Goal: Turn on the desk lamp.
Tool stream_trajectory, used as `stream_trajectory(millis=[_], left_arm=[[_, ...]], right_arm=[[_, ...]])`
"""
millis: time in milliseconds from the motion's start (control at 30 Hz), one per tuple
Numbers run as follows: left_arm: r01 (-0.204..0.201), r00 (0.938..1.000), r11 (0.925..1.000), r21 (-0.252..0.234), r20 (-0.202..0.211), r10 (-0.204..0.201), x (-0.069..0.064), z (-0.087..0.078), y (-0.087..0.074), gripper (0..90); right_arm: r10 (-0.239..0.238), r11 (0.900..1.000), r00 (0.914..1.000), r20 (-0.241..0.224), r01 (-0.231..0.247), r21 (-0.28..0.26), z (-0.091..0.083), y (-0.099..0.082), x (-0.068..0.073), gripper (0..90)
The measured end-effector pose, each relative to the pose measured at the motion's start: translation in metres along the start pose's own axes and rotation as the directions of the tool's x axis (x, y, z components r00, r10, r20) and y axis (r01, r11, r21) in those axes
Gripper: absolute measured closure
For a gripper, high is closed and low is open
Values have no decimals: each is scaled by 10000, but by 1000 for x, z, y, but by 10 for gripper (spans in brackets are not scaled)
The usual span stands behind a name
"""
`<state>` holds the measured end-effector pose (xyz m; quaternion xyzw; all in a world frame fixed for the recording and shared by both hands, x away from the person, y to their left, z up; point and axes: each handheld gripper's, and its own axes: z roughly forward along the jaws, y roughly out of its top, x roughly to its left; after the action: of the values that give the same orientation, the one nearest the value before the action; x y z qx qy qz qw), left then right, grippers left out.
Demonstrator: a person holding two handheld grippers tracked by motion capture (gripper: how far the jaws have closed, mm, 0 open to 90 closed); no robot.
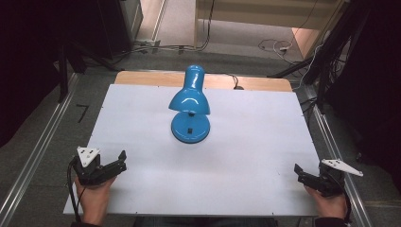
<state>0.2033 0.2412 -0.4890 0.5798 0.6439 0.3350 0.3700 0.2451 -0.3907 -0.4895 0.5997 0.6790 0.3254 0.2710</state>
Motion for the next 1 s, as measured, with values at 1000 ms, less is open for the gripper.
stream_trajectory(millis=[1000], left_arm=[[252, 9934, 9996, 89, 1113, -260, -27, 0, 4, 34]], right_arm=[[-199, 9992, 9997, -110, 195, -357, -3, 3, 4, 66]])
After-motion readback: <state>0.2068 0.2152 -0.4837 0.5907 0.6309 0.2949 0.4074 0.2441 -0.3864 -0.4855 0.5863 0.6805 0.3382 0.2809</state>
